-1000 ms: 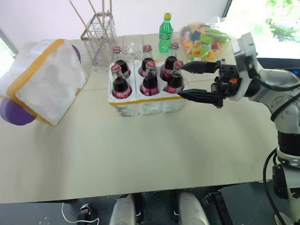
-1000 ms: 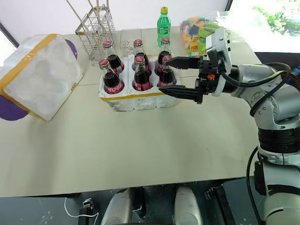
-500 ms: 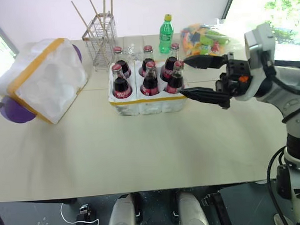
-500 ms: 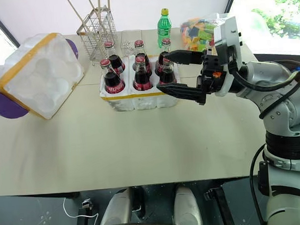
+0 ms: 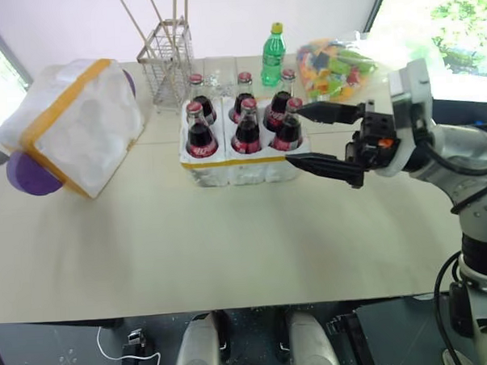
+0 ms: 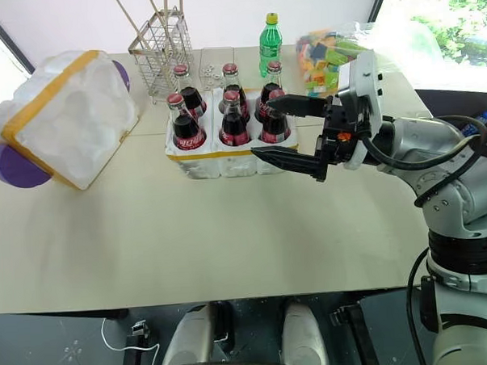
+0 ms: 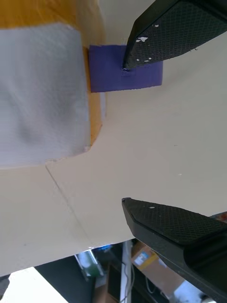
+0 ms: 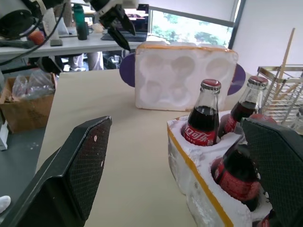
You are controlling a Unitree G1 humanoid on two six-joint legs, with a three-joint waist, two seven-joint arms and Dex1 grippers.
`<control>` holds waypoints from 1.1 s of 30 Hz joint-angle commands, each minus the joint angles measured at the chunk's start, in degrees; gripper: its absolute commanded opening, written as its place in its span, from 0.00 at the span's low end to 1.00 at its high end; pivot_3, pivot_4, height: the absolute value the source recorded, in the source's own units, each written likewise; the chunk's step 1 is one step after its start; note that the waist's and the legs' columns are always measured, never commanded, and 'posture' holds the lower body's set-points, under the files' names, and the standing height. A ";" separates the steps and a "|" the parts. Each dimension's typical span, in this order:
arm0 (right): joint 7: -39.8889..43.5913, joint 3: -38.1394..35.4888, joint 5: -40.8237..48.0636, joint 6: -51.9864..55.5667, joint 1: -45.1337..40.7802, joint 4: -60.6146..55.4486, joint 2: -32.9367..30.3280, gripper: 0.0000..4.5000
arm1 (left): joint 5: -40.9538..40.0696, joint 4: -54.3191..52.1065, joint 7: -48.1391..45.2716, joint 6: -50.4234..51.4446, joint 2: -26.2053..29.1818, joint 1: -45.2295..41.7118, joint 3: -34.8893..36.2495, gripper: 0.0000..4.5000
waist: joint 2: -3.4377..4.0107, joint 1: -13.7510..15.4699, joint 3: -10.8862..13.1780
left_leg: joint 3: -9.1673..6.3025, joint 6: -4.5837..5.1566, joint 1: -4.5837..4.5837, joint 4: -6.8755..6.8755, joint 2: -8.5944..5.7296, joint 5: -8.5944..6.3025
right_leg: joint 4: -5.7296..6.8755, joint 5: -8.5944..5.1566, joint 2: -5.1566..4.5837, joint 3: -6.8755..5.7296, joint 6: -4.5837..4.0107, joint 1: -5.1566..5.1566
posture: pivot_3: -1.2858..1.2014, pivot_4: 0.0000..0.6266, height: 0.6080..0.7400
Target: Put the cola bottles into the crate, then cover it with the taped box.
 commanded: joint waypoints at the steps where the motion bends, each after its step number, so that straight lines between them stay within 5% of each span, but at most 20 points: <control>1: -0.22 -0.80 1.02 -1.20 0.32 -1.27 0.36 1.00 | 0.50 -3.97 -4.68 1.91 2.81 -0.40 0.60 1.00 | 0.00 -0.07 0.00 | 0.00 0.00 0.00 0.00 0.00 0.00 | 0.00 0.00 0.00 0.00 0.00 0.00 | 0.52 0.24 0.97; 11: -0.43 -0.17 1.67 -1.02 -0.97 -0.46 1.01 1.00 | -1.78 -7.81 -4.26 5.81 2.13 10.10 3.55 1.00 | -0.03 0.07 0.01 | -0.01 0.01 0.00 0.06 0.13 -0.01 | 0.02 0.00 0.00 0.00 0.00 0.01 | 0.52 0.24 0.97; 27: -2.20 0.71 2.91 -0.63 -1.47 -2.27 1.87 1.00 | 4.20 12.43 3.53 -2.23 -10.71 -2.14 -2.02 1.00 | -0.17 0.28 -0.04 | 0.00 0.02 0.00 0.17 0.03 -0.01 | 0.10 0.01 0.02 0.00 0.01 0.05 | 0.52 0.24 0.97; 30: -2.67 0.17 3.72 -0.43 -1.42 -2.98 1.43 1.00 | 5.33 15.50 2.96 -3.24 -11.54 -3.28 -2.94 0.80 | -0.19 0.22 -0.04 | 0.01 0.01 0.00 0.17 0.03 -0.01 | 0.10 0.01 0.02 0.00 0.01 0.05 | 0.52 0.24 0.97; 33: -2.82 -0.37 4.53 -0.15 -1.86 -3.24 0.97 1.00 | 6.62 17.68 3.79 -5.33 -12.38 -3.12 -3.56 0.46 | -0.19 0.18 -0.04 | 0.00 0.02 0.01 0.17 0.04 -0.01 | 0.10 0.01 0.02 0.00 0.01 0.04 | 0.52 0.24 0.97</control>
